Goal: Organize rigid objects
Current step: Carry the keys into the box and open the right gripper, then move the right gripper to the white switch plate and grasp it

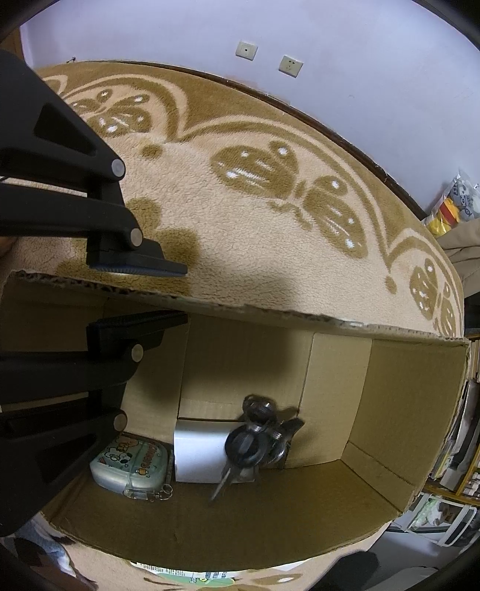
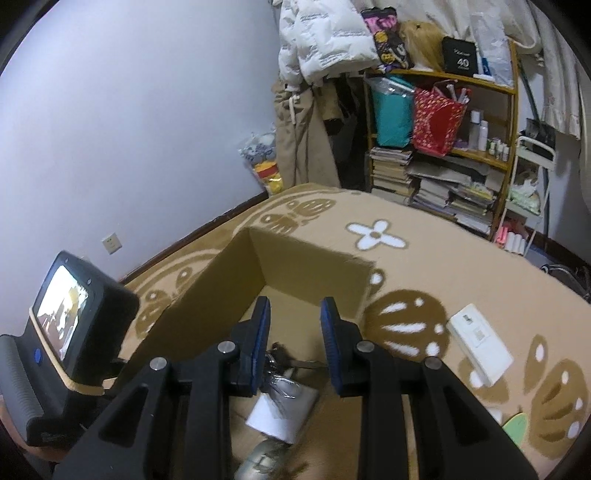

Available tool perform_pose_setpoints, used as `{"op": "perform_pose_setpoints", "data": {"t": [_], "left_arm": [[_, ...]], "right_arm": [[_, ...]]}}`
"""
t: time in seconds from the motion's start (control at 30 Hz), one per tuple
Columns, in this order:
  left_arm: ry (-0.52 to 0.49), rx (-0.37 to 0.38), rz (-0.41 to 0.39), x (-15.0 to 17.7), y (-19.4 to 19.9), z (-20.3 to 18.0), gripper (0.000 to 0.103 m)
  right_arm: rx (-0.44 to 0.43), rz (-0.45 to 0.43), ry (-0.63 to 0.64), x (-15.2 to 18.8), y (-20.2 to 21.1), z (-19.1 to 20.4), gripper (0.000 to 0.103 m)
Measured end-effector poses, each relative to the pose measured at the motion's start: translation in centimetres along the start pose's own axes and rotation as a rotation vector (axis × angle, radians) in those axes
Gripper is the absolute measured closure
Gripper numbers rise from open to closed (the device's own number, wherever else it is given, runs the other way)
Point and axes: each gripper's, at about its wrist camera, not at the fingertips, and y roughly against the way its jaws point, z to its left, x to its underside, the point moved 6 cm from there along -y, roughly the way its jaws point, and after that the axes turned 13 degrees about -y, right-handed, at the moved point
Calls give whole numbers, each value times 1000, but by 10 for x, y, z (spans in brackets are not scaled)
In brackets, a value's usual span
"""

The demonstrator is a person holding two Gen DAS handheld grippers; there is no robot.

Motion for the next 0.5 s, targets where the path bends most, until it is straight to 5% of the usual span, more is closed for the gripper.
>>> {"op": "perform_pose_setpoints", "data": {"t": [0.17,0.3,0.37,0.5], "left_arm": [[-3,-4,1,0,0,0,85],[-6,-6,3,0,0,-1,85],[-8,-9,3,0,1,-1,85],[-4,-4,4,0,1,-2,85]], "right_arm": [[59,-38,-73,-15,3,-31,44],[115,-59,-122,-27,4,-59,36],[145,-75,-134,-32,5,-72,20],[183,-80,-194,-37,2,-103,10]]}}
